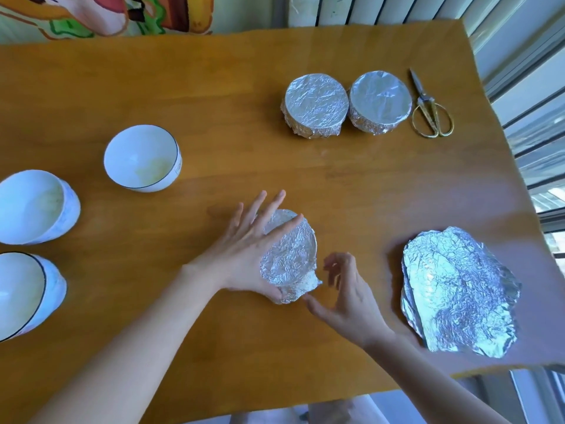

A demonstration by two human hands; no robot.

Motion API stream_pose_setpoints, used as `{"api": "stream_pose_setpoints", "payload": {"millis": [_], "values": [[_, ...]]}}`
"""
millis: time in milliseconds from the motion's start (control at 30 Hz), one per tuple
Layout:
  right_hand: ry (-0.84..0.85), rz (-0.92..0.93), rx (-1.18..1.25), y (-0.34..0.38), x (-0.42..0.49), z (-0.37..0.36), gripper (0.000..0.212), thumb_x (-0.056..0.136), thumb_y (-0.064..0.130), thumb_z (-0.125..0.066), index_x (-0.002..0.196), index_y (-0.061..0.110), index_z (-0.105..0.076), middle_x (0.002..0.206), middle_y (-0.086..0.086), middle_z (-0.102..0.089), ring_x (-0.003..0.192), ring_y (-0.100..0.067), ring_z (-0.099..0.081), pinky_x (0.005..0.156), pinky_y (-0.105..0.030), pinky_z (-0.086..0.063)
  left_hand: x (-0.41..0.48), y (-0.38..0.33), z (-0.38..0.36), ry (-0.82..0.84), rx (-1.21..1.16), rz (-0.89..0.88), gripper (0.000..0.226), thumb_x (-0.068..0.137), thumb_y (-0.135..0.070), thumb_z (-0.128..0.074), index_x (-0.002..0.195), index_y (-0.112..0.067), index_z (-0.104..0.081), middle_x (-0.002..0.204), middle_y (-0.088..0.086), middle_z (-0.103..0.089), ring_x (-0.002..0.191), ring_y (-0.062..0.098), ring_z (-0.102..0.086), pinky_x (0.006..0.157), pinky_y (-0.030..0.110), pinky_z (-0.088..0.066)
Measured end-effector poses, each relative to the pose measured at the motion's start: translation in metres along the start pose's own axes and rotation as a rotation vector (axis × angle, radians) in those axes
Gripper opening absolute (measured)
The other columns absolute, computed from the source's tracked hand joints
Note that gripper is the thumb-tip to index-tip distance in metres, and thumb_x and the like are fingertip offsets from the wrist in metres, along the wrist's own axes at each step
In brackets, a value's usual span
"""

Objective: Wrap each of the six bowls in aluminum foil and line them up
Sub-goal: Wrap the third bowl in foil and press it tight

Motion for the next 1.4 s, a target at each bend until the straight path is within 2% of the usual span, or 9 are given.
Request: {"api": "stream_pose_setpoints", "payload": {"millis": [133, 367, 467, 533, 700, 867, 1000, 1167, 1400], "values": [[0.071, -0.046, 0.081, -0.013, 0.013, -0.02, 0.048, 0.079, 0.031, -0.074, 0.107, 0.013, -0.04, 0.101, 0.022, -0.042, 0.078, -0.008, -0.05, 0.067, -0.029, -0.047, 0.002, -0.001, -0.009, -0.026, -0.015, 0.051, 0.132, 0.058, -0.073, -0.076, 0.152, -0.048, 0.013, 0.16, -0.007, 0.03, 0.15, 0.022, 0.014, 0.118, 0.047, -0.018], [0.152, 0.045, 0.094, -0.008, 0.052, -0.014, 0.048, 0.071, 0.014, -0.066, 0.115, 0.011, -0.046, 0.106, 0.007, -0.051, 0.083, -0.011, -0.051, 0.075, -0.035, -0.05, -0.017, -0.003, -0.019, -0.254, -0.111, 0.399, 0.133, 0.048, -0.086, -0.06, 0.157, -0.035, -0.003, 0.16, 0.009, -0.005, 0.138, 0.036, -0.022, 0.111, 0.048, -0.031], [0.239, 0.139, 0.069, -0.001, 0.069, -0.011, 0.054, 0.07, 0.007, -0.061, 0.123, 0.01, -0.049, 0.108, 0.003, -0.056, 0.089, -0.011, -0.053, 0.08, -0.021, -0.045, -0.032, -0.007, -0.03, -0.325, -0.177, 0.635, 0.144, 0.043, -0.095, -0.052, 0.158, -0.025, 0.0, 0.159, 0.018, -0.009, 0.135, 0.041, -0.025, 0.111, 0.055, -0.027], [0.223, 0.167, 0.06, 0.0, 0.071, -0.006, 0.057, 0.07, 0.005, -0.059, 0.127, 0.008, -0.05, 0.111, 0.003, -0.059, 0.094, -0.011, -0.054, 0.084, -0.012, -0.039, -0.038, -0.009, -0.035, -0.316, -0.219, 0.687, 0.151, 0.04, -0.098, -0.048, 0.157, -0.024, 0.013, 0.161, 0.022, 0.004, 0.145, 0.041, -0.008, 0.115, 0.064, -0.009], [0.149, 0.116, 0.079, -0.013, 0.038, -0.003, 0.047, 0.072, 0.028, -0.062, 0.115, 0.01, -0.05, 0.106, 0.005, -0.054, 0.09, -0.008, -0.049, 0.081, -0.016, -0.039, -0.024, -0.016, -0.011, -0.35, -0.026, 0.367, 0.132, 0.052, -0.096, -0.045, 0.157, -0.035, 0.006, 0.164, 0.008, 0.021, 0.148, 0.041, 0.022, 0.112, 0.069, 0.01], [0.134, 0.023, 0.12, -0.023, 0.028, -0.021, 0.036, 0.077, 0.024, -0.072, 0.106, 0.013, -0.053, 0.09, 0.007, -0.054, 0.078, -0.004, -0.05, 0.07, -0.014, -0.04, -0.007, -0.018, -0.016, -0.307, 0.187, 0.225, 0.097, 0.07, -0.089, -0.035, 0.154, -0.043, -0.021, 0.166, 0.003, -0.011, 0.151, 0.041, -0.007, 0.109, 0.076, -0.008], [0.135, -0.054, 0.192, -0.027, 0.035, -0.026, 0.02, 0.079, 0.008, -0.071, 0.098, 0.012, -0.064, 0.082, 0.013, -0.064, 0.07, 0.0, -0.056, 0.066, -0.015, -0.04, -0.007, -0.016, -0.02, -0.348, 0.188, 0.253, 0.087, 0.074, -0.081, -0.042, 0.152, -0.043, -0.03, 0.163, 0.001, -0.024, 0.146, 0.037, -0.025, 0.108, 0.065, -0.025], [0.174, -0.19, 0.391, -0.036, 0.038, -0.028, 0.014, 0.082, 0.0, -0.071, 0.085, 0.013, -0.077, 0.081, 0.0, -0.074, 0.068, -0.001, -0.057, 0.066, -0.018, -0.044, -0.007, -0.016, -0.017, -0.378, 0.184, 0.256, 0.084, 0.074, -0.078, -0.048, 0.149, -0.042, -0.036, 0.16, 0.0, -0.03, 0.141, 0.034, -0.032, 0.103, 0.058, -0.03], [0.315, -0.387, 0.641, -0.044, 0.046, -0.036, 0.022, 0.089, -0.006, -0.066, 0.11, 0.001, -0.063, 0.083, -0.012, -0.071, 0.067, -0.017, -0.063, 0.058, -0.023, -0.053, -0.007, -0.017, -0.016, -0.392, 0.179, 0.251, 0.082, 0.074, -0.076, -0.05, 0.148, -0.041, -0.039, 0.158, 0.0, -0.032, 0.139, 0.033, -0.034, 0.102, 0.056, -0.029]]}}
Point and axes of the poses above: each hand's wrist, its own x-axis towards the middle knuckle, its own z-axis out of the back of the hand, y = z × x, the point moved 7 cm from there along x, towards the middle knuckle
